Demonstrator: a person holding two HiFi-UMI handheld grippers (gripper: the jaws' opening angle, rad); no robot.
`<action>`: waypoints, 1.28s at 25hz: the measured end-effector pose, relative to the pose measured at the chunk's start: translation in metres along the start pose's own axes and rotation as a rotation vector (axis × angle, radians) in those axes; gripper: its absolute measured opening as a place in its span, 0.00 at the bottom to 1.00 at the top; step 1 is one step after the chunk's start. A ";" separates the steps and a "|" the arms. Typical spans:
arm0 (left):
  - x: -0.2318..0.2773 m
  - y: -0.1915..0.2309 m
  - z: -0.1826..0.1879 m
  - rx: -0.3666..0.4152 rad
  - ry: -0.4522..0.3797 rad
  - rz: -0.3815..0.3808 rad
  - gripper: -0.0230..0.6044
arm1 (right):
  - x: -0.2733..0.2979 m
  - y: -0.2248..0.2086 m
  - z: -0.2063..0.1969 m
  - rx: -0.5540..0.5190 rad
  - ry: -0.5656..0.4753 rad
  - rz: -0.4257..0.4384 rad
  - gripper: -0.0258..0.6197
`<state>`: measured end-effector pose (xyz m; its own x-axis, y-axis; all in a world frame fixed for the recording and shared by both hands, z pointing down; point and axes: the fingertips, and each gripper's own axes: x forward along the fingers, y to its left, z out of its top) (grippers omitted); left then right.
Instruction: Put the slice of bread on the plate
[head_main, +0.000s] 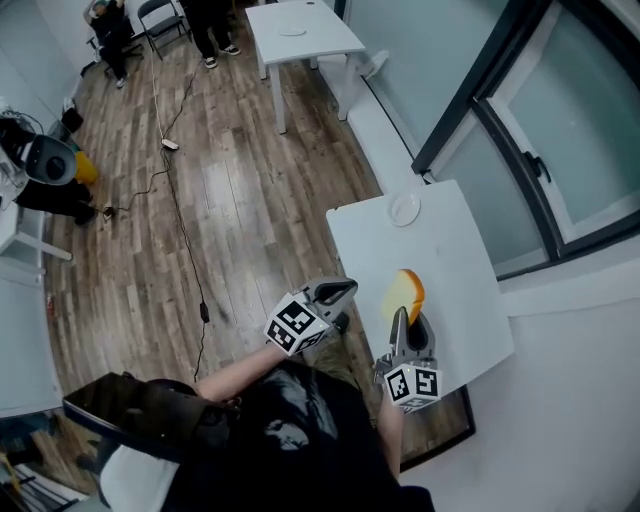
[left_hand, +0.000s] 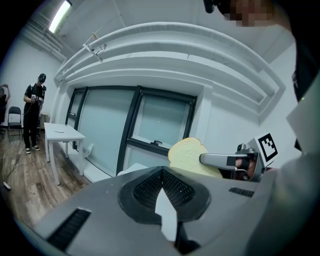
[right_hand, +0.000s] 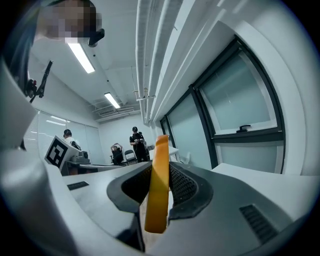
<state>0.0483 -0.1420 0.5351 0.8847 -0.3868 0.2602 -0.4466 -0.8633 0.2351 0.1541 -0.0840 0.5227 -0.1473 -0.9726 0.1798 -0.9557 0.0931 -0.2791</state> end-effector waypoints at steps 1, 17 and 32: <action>0.011 0.008 0.003 0.002 0.003 0.008 0.04 | 0.010 -0.007 0.002 0.003 0.006 0.001 0.19; 0.161 0.100 -0.042 0.013 0.153 0.001 0.04 | 0.152 -0.126 -0.028 0.127 0.126 0.078 0.19; 0.262 0.193 -0.087 -0.029 0.274 -0.071 0.04 | 0.322 -0.220 -0.121 0.352 0.267 0.085 0.19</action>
<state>0.1821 -0.3813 0.7303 0.8463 -0.2203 0.4850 -0.3922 -0.8738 0.2876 0.2863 -0.3919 0.7557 -0.3265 -0.8712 0.3665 -0.7994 0.0476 -0.5989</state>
